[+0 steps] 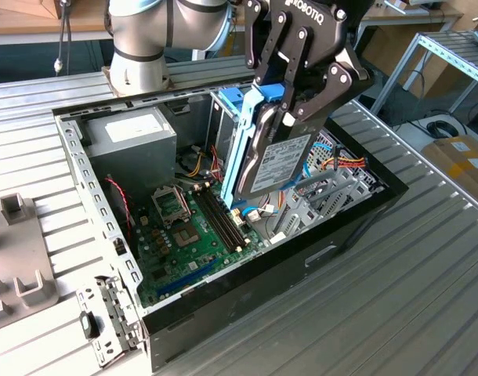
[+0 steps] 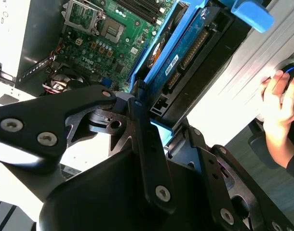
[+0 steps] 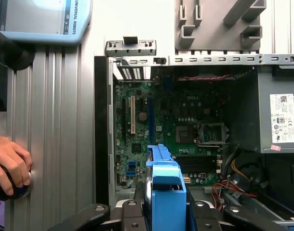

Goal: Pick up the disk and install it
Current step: 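Pick up the disk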

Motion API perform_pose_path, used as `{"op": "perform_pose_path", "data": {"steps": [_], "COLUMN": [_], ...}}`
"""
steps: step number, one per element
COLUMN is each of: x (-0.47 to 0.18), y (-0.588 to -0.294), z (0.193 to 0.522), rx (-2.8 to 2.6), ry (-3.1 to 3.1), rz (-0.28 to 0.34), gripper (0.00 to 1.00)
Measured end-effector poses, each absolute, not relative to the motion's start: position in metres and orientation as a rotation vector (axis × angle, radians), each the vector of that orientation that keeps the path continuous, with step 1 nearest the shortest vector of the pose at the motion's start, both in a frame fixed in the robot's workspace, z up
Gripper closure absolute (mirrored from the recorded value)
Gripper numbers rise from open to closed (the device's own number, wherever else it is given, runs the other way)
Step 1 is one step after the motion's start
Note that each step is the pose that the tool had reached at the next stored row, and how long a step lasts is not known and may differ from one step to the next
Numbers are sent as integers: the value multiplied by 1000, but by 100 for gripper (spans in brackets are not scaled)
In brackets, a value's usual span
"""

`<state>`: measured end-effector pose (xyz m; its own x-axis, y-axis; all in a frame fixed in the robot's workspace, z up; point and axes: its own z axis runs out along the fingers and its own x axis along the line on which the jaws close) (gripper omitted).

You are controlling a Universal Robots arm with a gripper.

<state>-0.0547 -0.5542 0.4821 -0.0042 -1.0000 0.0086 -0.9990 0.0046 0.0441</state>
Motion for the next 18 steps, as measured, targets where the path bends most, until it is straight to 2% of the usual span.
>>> {"op": "perform_pose_path", "data": {"steps": [18], "x": [-47], "y": [-554], "z": [482], "rx": [2190], "ry": [-2199], "rz": [-38], "gripper": [63]}}
